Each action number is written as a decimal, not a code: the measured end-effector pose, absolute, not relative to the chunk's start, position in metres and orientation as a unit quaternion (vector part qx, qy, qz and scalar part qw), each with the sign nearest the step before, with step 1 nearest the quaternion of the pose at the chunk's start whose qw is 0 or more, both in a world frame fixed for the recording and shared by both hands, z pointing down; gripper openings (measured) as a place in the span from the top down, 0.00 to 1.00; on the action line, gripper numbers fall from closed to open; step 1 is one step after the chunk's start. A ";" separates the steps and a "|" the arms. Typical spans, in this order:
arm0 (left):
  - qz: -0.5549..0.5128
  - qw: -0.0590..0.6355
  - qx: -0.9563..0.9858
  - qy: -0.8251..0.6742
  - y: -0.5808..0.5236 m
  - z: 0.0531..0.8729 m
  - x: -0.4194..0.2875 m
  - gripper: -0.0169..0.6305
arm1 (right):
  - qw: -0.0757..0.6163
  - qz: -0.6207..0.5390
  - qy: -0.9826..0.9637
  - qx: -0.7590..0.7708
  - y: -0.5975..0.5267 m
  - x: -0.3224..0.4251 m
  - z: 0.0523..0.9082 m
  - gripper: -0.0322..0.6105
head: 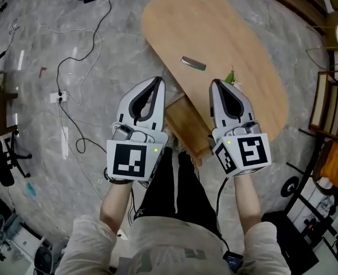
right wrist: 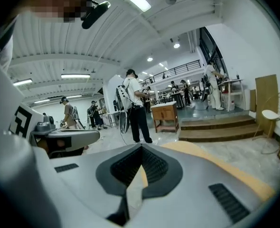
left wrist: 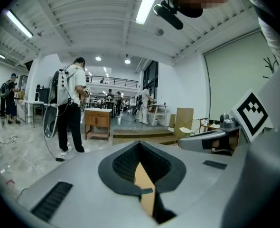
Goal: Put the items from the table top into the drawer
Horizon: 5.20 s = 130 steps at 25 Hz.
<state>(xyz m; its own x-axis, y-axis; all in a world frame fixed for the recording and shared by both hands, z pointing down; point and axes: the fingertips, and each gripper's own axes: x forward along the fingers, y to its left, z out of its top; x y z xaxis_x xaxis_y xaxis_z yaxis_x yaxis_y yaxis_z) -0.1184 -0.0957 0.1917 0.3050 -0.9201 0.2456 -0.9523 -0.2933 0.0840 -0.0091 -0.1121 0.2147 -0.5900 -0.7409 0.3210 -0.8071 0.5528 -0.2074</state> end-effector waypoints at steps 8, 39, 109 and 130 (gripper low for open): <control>0.084 0.156 0.791 -0.586 -0.106 0.330 -0.115 0.96 | 0.181 0.169 -0.862 0.442 -0.112 0.004 0.365 0.95; 0.114 0.193 0.793 -0.567 -0.115 0.412 -0.136 0.96 | 0.561 0.062 -0.817 0.114 -0.222 -0.040 0.568 0.54; 0.106 0.198 0.767 -0.601 -0.098 0.376 -0.122 0.96 | 0.292 0.042 -0.906 0.303 -0.113 -0.049 0.385 0.72; 0.164 0.222 0.726 -0.629 -0.053 0.423 -0.170 0.96 | 0.501 0.361 -0.744 0.254 0.075 -0.035 0.712 0.69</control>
